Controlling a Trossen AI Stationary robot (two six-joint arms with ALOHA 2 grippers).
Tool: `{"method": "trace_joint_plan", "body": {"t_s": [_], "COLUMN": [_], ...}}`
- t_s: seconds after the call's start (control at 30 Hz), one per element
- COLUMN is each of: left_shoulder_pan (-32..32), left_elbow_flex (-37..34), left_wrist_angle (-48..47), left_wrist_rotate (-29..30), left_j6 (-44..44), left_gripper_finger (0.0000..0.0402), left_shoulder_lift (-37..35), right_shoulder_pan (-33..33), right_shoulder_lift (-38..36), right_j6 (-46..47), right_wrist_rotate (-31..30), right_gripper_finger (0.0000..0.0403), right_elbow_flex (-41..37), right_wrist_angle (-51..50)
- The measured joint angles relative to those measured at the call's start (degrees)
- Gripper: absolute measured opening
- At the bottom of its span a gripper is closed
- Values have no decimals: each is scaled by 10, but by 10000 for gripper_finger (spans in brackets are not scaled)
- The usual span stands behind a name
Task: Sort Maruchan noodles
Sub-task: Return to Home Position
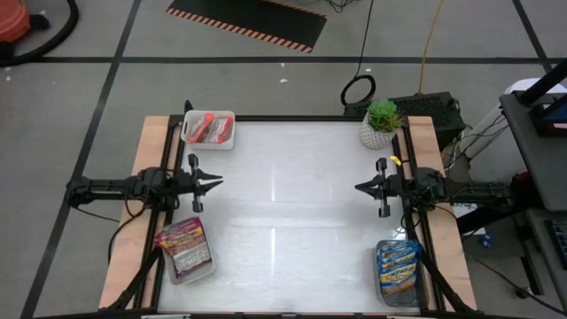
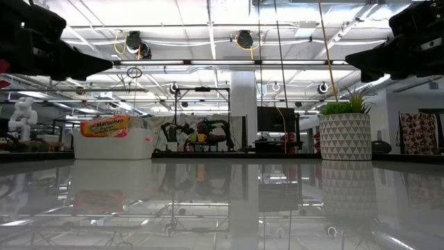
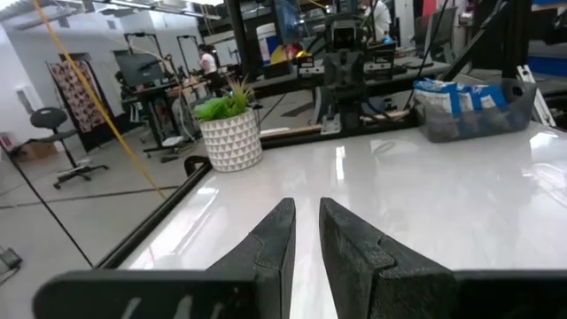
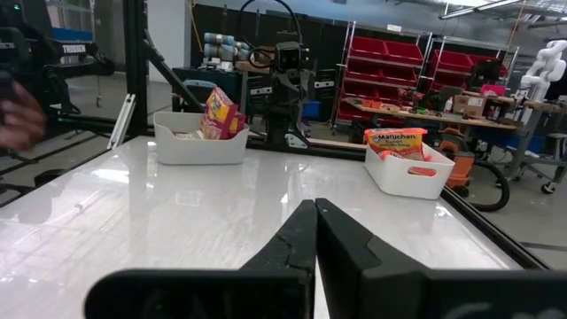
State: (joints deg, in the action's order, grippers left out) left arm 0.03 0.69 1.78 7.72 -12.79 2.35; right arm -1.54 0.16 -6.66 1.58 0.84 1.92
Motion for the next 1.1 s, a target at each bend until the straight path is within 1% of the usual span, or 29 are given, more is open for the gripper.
{"method": "trace_joint_plan", "body": {"t_s": [1.1], "left_shoulder_pan": [0], "left_elbow_flex": [-1], "left_wrist_angle": [14], "left_wrist_rotate": [1], "left_j6": [11], "left_gripper_finger": [60], "left_shoulder_lift": [0], "right_shoulder_pan": [0], "right_shoulder_lift": [0], "right_j6": [0], "right_wrist_rotate": [0], "right_gripper_finger": [0], "right_elbow_flex": [0], "right_wrist_angle": [0]}}
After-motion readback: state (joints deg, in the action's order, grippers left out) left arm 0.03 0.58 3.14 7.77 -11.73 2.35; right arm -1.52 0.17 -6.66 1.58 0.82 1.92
